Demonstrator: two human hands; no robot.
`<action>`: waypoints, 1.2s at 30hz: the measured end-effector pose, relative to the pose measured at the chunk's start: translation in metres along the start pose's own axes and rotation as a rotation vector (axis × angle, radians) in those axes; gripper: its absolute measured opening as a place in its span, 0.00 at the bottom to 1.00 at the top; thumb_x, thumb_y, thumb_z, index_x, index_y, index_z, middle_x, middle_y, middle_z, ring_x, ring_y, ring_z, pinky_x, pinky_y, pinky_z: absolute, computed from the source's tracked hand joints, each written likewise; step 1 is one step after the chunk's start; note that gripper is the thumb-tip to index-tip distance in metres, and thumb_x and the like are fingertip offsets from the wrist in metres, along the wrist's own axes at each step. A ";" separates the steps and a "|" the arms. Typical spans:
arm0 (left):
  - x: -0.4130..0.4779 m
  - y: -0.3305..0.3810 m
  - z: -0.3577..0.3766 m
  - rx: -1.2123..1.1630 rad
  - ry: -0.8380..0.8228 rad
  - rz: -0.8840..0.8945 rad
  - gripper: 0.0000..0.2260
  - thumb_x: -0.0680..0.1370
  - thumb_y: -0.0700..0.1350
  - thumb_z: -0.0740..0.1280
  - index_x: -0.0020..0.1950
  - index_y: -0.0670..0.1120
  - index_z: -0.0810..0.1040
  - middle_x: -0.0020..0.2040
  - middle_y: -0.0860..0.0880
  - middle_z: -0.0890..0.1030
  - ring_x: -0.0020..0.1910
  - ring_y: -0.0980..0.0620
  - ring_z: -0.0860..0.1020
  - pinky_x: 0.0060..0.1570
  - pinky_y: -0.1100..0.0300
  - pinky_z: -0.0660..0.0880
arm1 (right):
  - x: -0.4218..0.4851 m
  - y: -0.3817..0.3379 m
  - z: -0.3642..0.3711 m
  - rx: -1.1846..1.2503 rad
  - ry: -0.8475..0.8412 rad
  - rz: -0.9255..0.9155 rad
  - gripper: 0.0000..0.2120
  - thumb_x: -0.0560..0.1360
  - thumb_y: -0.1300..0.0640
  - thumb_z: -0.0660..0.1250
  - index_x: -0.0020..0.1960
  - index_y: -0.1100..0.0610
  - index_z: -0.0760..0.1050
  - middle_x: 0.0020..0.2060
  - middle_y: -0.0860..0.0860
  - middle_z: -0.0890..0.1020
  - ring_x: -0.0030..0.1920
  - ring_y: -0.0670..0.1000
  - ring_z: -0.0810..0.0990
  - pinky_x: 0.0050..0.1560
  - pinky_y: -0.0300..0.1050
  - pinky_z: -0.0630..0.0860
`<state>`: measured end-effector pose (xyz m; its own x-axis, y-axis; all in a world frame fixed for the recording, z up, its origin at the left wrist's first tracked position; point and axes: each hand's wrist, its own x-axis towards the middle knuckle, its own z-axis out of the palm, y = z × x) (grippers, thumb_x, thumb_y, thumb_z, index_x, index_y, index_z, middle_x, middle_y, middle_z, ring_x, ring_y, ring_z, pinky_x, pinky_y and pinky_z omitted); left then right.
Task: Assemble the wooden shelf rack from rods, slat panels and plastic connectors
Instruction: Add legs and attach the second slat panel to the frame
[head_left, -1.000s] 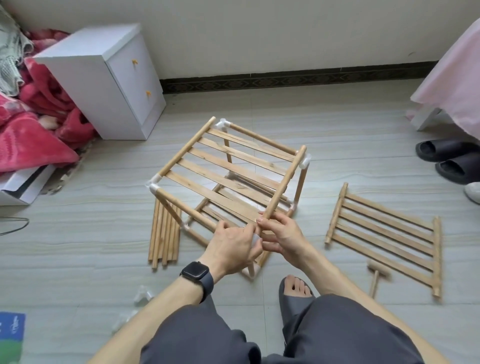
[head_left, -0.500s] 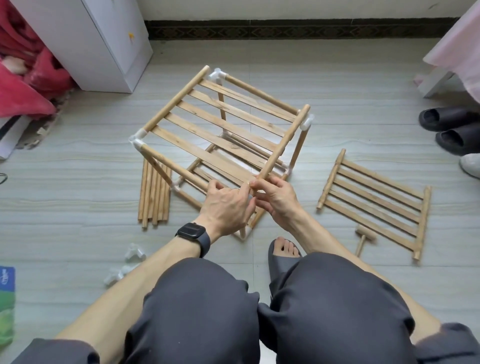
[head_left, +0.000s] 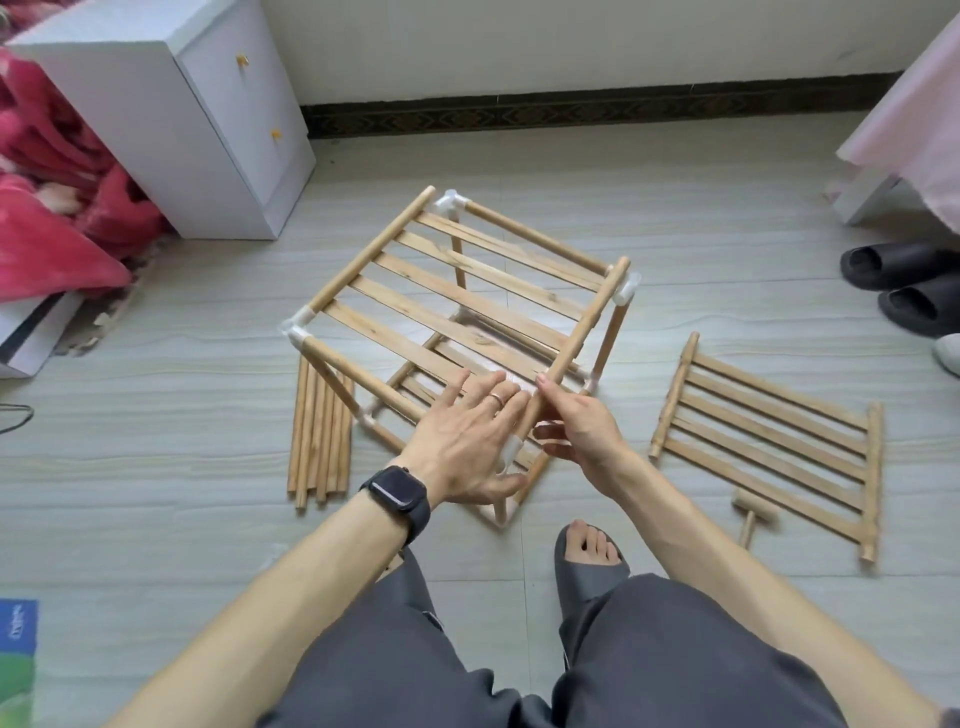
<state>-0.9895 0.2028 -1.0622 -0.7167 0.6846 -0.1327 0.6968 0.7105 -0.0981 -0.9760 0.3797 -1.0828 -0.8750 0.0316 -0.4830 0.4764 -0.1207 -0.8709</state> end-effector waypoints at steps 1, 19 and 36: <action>0.004 -0.001 0.000 -0.010 -0.010 0.011 0.43 0.76 0.69 0.58 0.81 0.44 0.52 0.81 0.45 0.59 0.81 0.45 0.52 0.79 0.44 0.46 | 0.002 0.000 0.000 -0.003 0.008 0.008 0.20 0.77 0.36 0.67 0.41 0.52 0.82 0.35 0.45 0.81 0.34 0.46 0.78 0.36 0.39 0.73; 0.003 -0.003 0.004 0.017 0.225 0.123 0.27 0.70 0.60 0.58 0.58 0.42 0.78 0.48 0.44 0.80 0.47 0.41 0.77 0.57 0.46 0.71 | 0.001 0.013 0.011 0.087 0.145 -0.177 0.14 0.78 0.48 0.72 0.54 0.59 0.76 0.38 0.50 0.84 0.39 0.53 0.84 0.38 0.44 0.79; -0.039 -0.088 -0.018 0.123 0.011 -0.475 0.35 0.79 0.38 0.60 0.82 0.50 0.48 0.83 0.42 0.50 0.81 0.42 0.48 0.77 0.41 0.51 | -0.049 -0.032 -0.056 -0.854 0.469 -0.699 0.04 0.77 0.43 0.67 0.50 0.41 0.78 0.44 0.36 0.82 0.46 0.40 0.80 0.43 0.34 0.74</action>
<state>-1.0239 0.1165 -1.0311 -0.9560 0.2913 -0.0342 0.2899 0.9208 -0.2610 -0.9434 0.4378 -1.0363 -0.9351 0.2076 0.2872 -0.0316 0.7585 -0.6509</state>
